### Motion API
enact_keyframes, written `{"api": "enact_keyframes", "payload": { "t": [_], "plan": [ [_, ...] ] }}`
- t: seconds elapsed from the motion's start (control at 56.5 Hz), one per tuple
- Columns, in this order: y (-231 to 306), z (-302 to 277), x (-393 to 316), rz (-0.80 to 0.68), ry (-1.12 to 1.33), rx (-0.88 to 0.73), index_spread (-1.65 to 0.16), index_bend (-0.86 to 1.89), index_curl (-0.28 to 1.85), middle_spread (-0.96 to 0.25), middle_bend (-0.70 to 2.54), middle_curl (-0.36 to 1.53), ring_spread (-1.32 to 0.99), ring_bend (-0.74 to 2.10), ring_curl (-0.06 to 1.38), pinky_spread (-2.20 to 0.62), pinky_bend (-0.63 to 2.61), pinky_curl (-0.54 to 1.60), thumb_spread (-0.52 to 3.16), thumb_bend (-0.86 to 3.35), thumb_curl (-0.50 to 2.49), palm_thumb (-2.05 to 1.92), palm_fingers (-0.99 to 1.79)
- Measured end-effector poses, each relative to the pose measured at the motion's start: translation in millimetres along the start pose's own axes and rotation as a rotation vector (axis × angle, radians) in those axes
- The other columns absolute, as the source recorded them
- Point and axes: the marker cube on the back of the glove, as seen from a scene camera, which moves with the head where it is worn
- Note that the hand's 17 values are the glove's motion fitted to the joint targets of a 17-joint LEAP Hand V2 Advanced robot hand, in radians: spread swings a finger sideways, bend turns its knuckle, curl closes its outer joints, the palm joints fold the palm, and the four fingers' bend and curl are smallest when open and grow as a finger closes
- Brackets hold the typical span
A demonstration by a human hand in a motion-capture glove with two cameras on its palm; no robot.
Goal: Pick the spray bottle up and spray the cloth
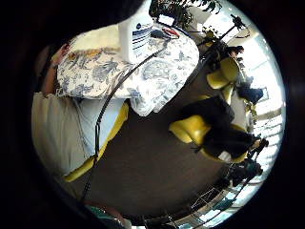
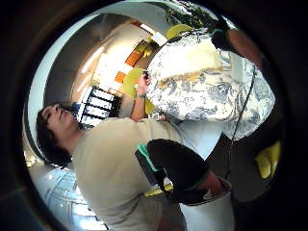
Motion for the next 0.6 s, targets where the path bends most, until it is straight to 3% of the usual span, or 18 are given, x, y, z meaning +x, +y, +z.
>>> {"api": "enact_keyframes", "payload": {
  "t": [0.212, 0.601],
  "plan": [
    [2, -7, 1, 0.035, 0.094, 0.017, -0.34, 0.21, 0.22, -0.09, 0.22, 0.18, -0.13, 0.36, 0.20, 0.11, 0.23, 0.18, 0.88, 0.11, 0.14, 0.31, 0.56],
    [-8, -9, 12, 0.079, 0.147, 0.025, -0.38, 0.16, 0.29, -0.09, 0.19, 0.27, -0.14, 0.33, 0.26, 0.13, 0.19, 0.26, 1.06, 0.02, 0.25, 0.43, 0.56]
  ]
}}
